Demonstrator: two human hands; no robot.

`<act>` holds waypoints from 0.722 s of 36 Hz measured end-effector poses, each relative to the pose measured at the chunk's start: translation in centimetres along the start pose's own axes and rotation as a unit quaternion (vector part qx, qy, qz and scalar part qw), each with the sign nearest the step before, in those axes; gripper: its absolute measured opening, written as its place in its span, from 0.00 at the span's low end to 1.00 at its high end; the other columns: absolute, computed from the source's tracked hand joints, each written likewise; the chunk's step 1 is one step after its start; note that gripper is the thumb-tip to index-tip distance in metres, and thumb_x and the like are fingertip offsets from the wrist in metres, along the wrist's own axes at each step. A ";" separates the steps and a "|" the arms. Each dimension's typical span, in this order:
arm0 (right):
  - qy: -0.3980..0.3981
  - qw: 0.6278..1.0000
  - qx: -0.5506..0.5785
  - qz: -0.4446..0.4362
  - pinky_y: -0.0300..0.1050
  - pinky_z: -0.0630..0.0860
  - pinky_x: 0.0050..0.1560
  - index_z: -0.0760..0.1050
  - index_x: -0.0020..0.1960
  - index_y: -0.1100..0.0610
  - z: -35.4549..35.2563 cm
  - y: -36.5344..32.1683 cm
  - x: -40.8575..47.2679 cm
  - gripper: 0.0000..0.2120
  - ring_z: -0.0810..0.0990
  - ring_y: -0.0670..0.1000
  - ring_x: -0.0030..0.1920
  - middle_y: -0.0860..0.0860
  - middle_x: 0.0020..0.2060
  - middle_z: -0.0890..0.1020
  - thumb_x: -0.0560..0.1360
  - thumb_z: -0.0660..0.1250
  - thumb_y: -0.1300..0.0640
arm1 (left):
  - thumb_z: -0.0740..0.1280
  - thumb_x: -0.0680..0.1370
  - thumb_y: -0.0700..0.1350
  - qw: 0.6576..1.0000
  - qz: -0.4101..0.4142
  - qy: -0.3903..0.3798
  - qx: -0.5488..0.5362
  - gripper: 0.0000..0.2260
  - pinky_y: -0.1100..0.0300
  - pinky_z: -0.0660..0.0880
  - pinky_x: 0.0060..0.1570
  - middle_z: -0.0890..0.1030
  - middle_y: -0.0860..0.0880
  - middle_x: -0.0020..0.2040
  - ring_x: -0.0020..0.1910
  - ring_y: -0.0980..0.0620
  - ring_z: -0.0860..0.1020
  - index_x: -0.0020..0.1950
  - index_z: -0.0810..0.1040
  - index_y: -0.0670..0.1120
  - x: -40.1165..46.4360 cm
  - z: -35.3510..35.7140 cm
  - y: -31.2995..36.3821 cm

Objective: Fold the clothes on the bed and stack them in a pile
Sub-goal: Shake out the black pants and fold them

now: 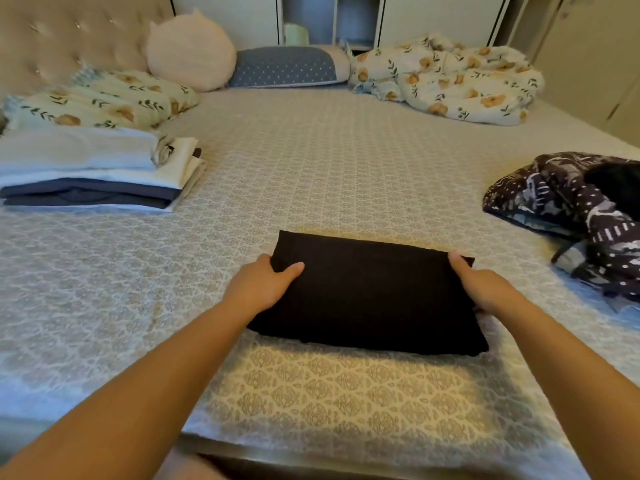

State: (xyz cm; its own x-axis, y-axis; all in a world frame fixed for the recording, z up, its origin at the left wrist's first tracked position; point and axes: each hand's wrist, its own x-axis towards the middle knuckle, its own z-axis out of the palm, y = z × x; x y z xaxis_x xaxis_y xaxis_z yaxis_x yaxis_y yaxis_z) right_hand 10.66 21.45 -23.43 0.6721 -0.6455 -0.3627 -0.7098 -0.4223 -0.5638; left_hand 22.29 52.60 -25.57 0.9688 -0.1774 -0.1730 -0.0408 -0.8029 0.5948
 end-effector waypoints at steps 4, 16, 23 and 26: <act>-0.054 0.998 0.032 -0.019 0.48 0.67 0.58 0.64 0.72 0.62 2.3 -1.5 -2.1 0.41 0.72 0.60 0.65 0.59 0.68 0.71 0.72 0.57 0.30 | 0.63 0.78 0.58 0.997 0.018 0.002 -0.073 0.27 0.54 0.71 0.54 0.75 0.46 0.64 0.62 0.44 0.75 0.71 0.65 0.46 -2.0 1.4 0.7; 0.024 0.990 0.107 -0.084 0.55 0.73 0.61 0.65 0.69 0.63 10.6 -10.4 -5.1 0.32 0.73 0.62 0.63 0.59 0.64 0.73 0.72 0.72 0.49 | 0.66 0.78 0.48 0.988 -0.025 0.103 -0.115 0.20 0.54 0.70 0.56 0.76 0.44 0.63 0.61 0.43 0.74 0.69 0.69 0.46 0.4 -5.9 -5.8; -0.048 0.974 0.142 -0.172 0.51 0.70 0.61 0.62 0.73 0.58 23.5 -22.6 -8.3 0.35 0.73 0.59 0.65 0.55 0.67 0.72 0.72 0.72 0.48 | 0.56 0.83 0.49 0.973 -0.092 0.188 0.095 0.15 0.52 0.68 0.41 0.77 0.38 0.55 0.51 0.39 0.76 0.68 0.67 0.44 3.2 -15.7 -19.0; -0.088 0.965 0.170 -0.177 0.52 0.70 0.63 0.63 0.72 0.56 28.4 -27.9 -9.5 0.35 0.72 0.59 0.65 0.54 0.67 0.73 0.71 0.73 0.47 | 0.55 0.83 0.48 0.959 -0.121 0.224 0.128 0.13 0.52 0.68 0.38 0.77 0.39 0.50 0.44 0.41 0.75 0.64 0.68 0.44 4.5 -20.3 -23.8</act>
State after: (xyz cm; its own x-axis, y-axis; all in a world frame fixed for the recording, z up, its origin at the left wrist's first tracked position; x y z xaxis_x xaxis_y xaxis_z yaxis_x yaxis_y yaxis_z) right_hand 30.03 57.45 -25.35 0.9067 -0.3685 -0.2051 -0.3379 -0.3438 -0.8762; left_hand 32.59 82.41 -24.59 0.9629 0.2481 0.1061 0.1960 -0.9133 0.3570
